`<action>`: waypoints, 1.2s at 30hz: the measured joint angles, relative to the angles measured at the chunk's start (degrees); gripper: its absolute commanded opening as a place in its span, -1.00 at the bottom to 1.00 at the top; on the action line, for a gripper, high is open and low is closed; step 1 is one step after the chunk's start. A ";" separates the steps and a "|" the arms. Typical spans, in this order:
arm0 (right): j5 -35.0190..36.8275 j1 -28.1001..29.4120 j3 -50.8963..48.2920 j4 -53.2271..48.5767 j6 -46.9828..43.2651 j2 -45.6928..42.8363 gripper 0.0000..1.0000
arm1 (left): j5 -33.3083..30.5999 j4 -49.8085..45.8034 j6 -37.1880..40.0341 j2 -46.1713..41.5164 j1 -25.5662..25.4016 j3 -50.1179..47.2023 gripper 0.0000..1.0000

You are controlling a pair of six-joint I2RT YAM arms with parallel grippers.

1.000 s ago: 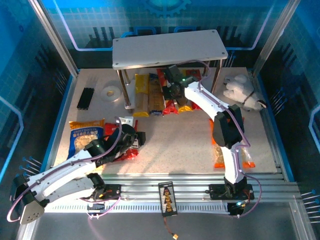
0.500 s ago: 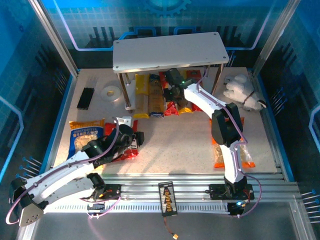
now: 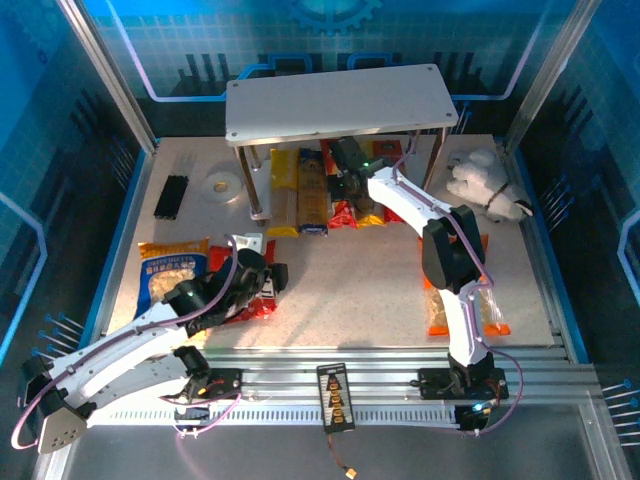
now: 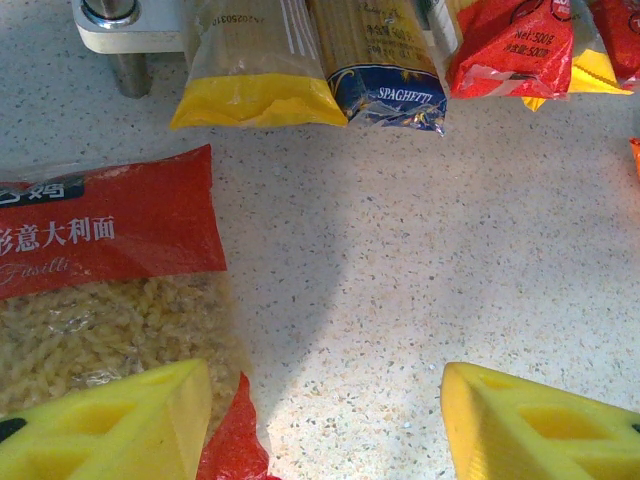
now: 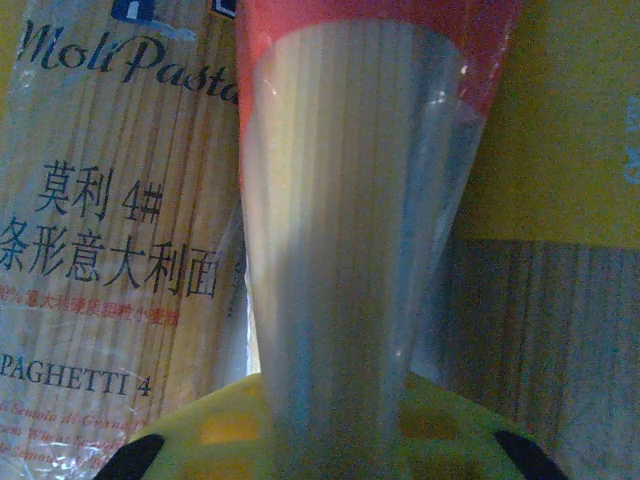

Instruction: Place and organize the pasta boxes and bags onto the shelf

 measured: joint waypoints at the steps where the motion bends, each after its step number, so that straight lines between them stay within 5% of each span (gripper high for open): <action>1: 0.00 0.00 0.00 0.09 -0.31 0.00 -0.30 | 0.00 -0.07 0.00 -0.09 0.00 -0.02 0.27; 5: 1.22 -0.22 -0.07 2.16 -0.94 0.66 0.30 | 0.00 -0.33 0.02 -0.31 0.00 -0.02 0.27; 10: 1.20 -0.37 -0.31 4.35 -1.22 0.63 0.57 | 0.00 -0.35 0.00 -0.37 0.00 -0.02 0.27; 16: -0.09 -0.37 -7.04 7.96 -1.03 -3.87 0.43 | 0.00 -0.96 -0.02 -0.74 0.00 -0.02 0.27; 23: -1.84 -0.35 -13.44 10.58 -0.72 -12.07 -0.15 | 0.11 -1.09 -0.20 -0.98 0.00 -0.13 0.24; 29: -2.36 -0.37 -22.75 12.39 -0.33 -17.09 0.08 | 0.66 -0.81 -0.39 -0.09 0.00 -0.46 0.21; 36: -0.68 -1.46 -37.22 10.88 -0.96 -35.10 0.19 | 0.76 -0.70 -0.39 0.28 0.00 -0.52 0.20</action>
